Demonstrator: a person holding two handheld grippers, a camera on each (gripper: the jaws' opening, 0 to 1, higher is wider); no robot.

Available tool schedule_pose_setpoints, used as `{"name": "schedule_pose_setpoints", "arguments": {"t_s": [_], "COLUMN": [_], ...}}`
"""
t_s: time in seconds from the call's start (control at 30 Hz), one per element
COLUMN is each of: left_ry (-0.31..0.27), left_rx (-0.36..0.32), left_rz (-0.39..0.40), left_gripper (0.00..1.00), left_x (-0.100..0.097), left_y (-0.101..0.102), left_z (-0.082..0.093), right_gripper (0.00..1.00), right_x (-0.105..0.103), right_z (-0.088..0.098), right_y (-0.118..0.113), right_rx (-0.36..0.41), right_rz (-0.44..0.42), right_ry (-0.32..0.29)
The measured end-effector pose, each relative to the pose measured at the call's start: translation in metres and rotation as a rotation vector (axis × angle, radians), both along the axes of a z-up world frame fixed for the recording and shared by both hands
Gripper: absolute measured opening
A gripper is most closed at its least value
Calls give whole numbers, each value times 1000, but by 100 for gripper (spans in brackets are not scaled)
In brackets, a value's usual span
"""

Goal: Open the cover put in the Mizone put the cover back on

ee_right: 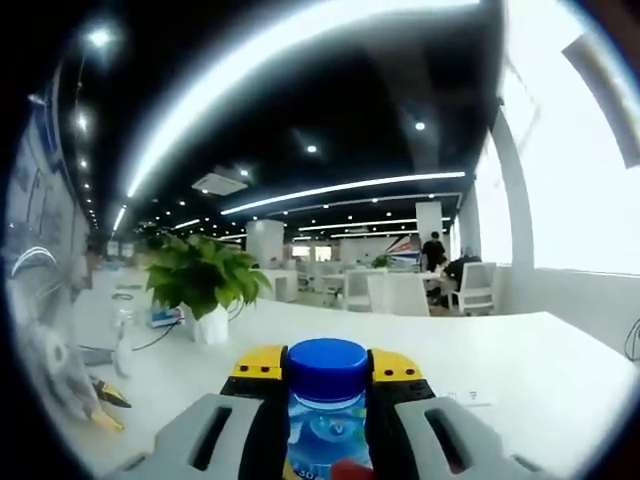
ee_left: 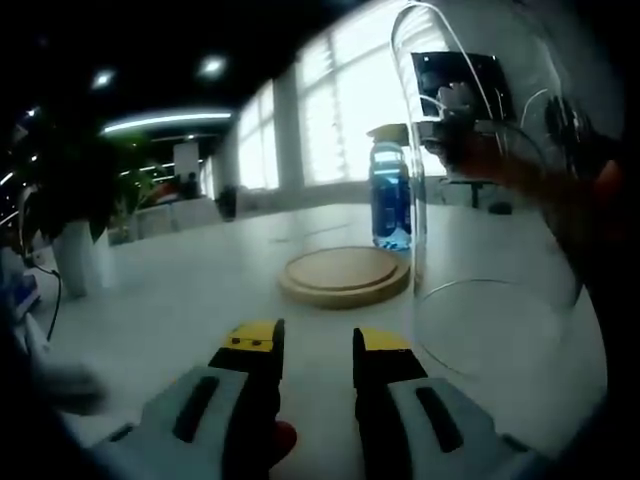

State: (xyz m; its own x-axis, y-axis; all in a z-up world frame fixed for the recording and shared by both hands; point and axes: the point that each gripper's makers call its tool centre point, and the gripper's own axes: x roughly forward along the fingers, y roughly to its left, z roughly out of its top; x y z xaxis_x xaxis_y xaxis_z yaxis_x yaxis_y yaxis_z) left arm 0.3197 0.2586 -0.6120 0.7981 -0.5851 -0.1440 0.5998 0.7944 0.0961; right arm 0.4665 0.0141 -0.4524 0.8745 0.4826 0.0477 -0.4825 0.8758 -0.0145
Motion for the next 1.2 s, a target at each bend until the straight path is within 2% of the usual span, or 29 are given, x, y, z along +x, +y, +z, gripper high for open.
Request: {"name": "schedule_pose_setpoints", "arguments": {"t_s": [0.27, 0.57, 0.9, 1.2], "left_ry": [1, 1, 0, 0], "left_rx": [-1, -2, 2, 1], "left_rz": [-1, -2, -3, 0], "left_gripper": [21, 21, 21, 21], "left_x": [0, -1, -1, 0], "left_y": [0, 0, 0, 0], "left_z": [0, 0, 0, 0], "right_gripper": [21, 21, 21, 21], "right_x": [-6, -17, -32, -26], "right_z": [0, 3, 14, 22], "right_y": [5, 20, 34, 45], "right_rx": [8, -46, -66, -61], "right_rz": [9, 23, 45, 75], "right_ry": [22, 3, -20, -20]}}
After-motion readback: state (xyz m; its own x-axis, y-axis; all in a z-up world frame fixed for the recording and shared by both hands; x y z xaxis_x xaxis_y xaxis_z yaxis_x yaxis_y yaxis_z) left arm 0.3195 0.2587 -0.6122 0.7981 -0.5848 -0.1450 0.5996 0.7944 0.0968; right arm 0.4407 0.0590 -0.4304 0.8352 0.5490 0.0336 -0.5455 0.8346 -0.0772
